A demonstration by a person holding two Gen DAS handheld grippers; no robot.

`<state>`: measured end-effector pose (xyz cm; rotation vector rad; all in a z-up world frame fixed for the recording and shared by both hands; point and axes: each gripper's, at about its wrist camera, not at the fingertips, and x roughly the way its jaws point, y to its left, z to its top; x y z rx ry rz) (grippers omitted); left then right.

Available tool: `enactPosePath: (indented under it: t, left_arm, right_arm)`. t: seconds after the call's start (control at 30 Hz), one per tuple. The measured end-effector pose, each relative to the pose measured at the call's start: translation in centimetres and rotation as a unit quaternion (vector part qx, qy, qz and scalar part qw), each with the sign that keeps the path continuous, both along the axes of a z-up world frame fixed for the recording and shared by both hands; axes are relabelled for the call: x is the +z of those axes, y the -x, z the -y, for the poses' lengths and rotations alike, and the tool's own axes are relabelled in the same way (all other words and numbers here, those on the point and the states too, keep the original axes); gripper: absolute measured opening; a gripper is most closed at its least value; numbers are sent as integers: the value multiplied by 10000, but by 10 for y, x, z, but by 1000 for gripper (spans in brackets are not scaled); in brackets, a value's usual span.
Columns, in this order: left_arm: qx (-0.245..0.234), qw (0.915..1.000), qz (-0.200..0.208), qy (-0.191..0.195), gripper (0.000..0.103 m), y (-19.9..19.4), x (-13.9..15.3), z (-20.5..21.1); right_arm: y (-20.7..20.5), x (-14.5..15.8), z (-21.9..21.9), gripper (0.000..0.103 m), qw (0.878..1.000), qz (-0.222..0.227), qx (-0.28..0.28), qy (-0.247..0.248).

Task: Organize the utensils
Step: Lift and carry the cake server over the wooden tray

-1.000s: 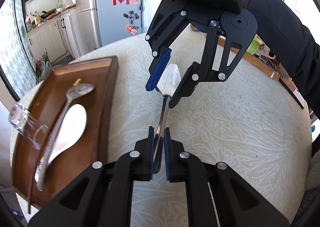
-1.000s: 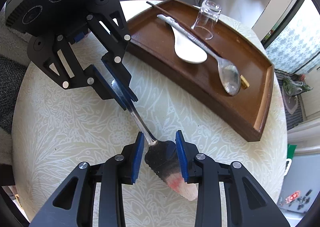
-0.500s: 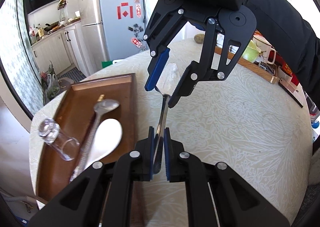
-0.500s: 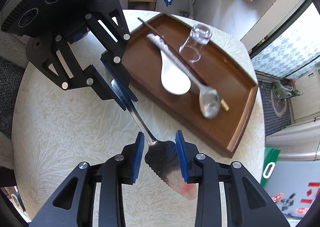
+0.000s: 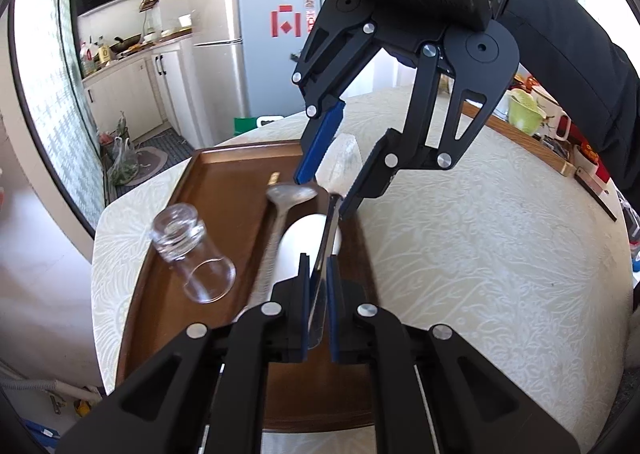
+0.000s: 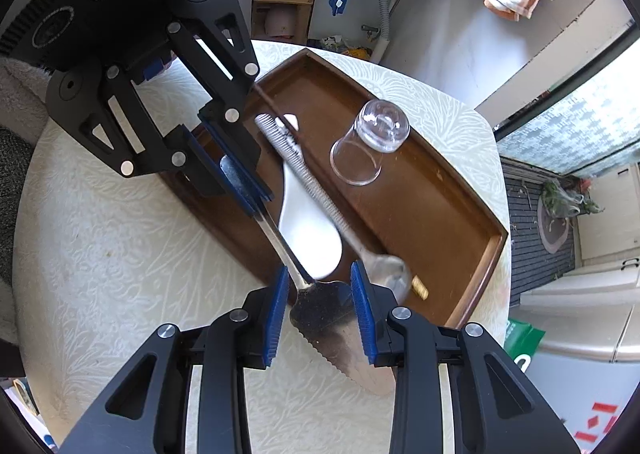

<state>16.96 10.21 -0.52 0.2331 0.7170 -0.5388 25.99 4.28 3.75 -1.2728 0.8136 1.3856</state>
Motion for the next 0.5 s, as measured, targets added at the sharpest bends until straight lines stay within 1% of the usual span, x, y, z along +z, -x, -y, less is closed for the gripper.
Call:
enactPosePath:
  t: [0.27, 0.5]
  left_arm:
    - [146, 9999, -33, -5, 8, -6, -5, -16]
    - [213, 9997, -101, 16, 8, -10, -11, -26]
  right_arm:
    - [-6, -6, -23, 33, 9999, 53, 89, 23]
    - [-10, -14, -30, 33, 9999, 91, 140, 37]
